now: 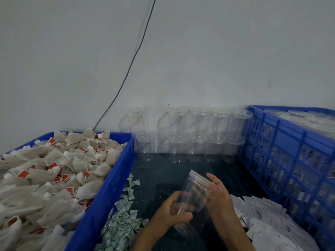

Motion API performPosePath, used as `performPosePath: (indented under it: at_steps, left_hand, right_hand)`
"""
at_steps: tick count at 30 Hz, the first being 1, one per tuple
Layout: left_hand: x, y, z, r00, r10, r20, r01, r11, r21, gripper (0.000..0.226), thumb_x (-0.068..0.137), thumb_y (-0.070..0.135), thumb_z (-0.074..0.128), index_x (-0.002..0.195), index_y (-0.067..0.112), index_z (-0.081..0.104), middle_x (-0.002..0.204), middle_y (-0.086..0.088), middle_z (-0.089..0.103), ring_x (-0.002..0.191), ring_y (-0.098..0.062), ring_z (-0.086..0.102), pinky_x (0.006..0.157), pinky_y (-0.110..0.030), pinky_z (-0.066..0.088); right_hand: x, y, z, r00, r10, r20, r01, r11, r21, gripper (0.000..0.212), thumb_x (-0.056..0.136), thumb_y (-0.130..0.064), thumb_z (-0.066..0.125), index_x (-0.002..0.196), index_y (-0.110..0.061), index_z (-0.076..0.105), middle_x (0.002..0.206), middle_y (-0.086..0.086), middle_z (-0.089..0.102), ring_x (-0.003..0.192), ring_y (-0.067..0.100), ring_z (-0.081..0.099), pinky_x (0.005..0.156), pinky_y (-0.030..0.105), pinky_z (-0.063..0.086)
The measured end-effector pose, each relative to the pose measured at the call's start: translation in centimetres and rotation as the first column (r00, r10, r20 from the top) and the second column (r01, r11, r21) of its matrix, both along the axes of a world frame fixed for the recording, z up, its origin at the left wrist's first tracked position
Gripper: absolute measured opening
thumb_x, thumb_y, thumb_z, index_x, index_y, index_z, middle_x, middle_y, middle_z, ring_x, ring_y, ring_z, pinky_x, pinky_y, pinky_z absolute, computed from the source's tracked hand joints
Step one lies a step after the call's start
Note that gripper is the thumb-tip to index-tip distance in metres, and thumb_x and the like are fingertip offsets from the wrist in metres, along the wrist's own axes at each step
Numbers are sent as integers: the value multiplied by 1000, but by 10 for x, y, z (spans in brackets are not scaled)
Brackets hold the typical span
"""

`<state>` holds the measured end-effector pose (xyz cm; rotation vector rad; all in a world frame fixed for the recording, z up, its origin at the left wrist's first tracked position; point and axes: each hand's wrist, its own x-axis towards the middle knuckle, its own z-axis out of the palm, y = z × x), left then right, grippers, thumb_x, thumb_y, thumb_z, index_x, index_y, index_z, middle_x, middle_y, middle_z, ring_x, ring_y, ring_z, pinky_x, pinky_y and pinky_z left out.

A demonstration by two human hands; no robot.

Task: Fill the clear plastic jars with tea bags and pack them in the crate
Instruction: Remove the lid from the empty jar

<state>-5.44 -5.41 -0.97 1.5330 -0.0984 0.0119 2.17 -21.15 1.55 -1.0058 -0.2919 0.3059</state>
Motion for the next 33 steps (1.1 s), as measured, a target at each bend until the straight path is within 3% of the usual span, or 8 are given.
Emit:
performPosePath:
  at_steps: [6, 9, 12, 18, 22, 24, 27, 33]
  left_hand:
    - [2, -6, 12, 946, -292, -140, 262, 945, -197, 100, 51, 67, 81, 122, 7, 45, 96, -7, 71, 82, -17, 69, 75, -30, 57]
    - [-2, -2, 7, 891, -424, -162, 360, 877, -317, 84, 75, 66, 64, 131, 6, 46, 109, -14, 67, 94, -23, 67, 84, -36, 54]
    - [-2, 5, 5, 827, -538, -164, 456, 811, -366, 78, 85, 70, 46, 133, 9, 51, 111, -14, 67, 100, -24, 66, 89, -35, 51]
    - [1, 8, -1, 891, -445, -93, 380, 841, -386, 78, 84, 66, 51, 133, 6, 49, 116, -18, 66, 103, -28, 65, 90, -40, 52]
    - [1, 5, 1, 999, 24, -47, -38, 949, -314, 90, 62, 32, 84, 138, 14, 40, 125, -14, 64, 113, -28, 63, 87, -39, 54]
    - [3, 3, -1, 985, 172, -13, -171, 966, -192, 95, 55, 22, 86, 137, 20, 38, 127, -9, 61, 115, -20, 62, 85, -27, 53]
    - [5, 0, -7, 965, 261, 29, -262, 965, 22, 90, 62, 11, 88, 132, 29, 35, 133, 5, 50, 123, -8, 52, 90, -21, 49]
    - [7, 4, -17, 962, 265, 63, -272, 954, 127, 90, 59, 8, 89, 127, 32, 35, 134, 7, 50, 126, -7, 50, 105, -28, 45]
  right_hand:
    - [-9, -6, 7, 992, 123, -27, -122, 992, 36, 56, 79, -29, 49, 130, -7, 49, 120, 28, 62, 104, 39, 62, 100, 56, 41]
    - [-12, -7, 5, 967, 240, -91, -217, 954, 206, 78, 61, -34, 87, 129, -9, 56, 126, 25, 60, 110, 37, 62, 99, 53, 45]
    - [-16, 0, 3, 920, 346, -184, -255, 885, 389, 111, 40, -37, 97, 136, -6, 51, 138, 25, 51, 126, 40, 50, 101, 55, 43]
    - [-3, -4, 9, 907, 359, -219, -159, 774, 613, 88, 58, -44, 87, 130, -4, 57, 132, 27, 54, 121, 41, 54, 99, 57, 37]
    - [11, -17, 11, 988, -130, -86, 130, 992, -2, 62, 75, -40, 63, 128, -12, 47, 120, 23, 62, 102, 30, 67, 88, 42, 51]
    - [13, -24, 11, 967, -221, 128, 251, 914, -319, 58, 69, -45, 67, 118, -20, 49, 113, 12, 63, 97, 23, 67, 87, 39, 52]
    - [11, -32, 11, 947, -101, 304, 276, 738, -615, 57, 61, -67, 63, 96, -22, 56, 93, 4, 68, 86, 20, 67, 79, 39, 54]
    - [12, -31, 5, 987, -73, 144, 161, 500, -851, 63, 80, -75, 42, 85, -16, 63, 60, 2, 70, 57, 16, 69, 55, 25, 49]
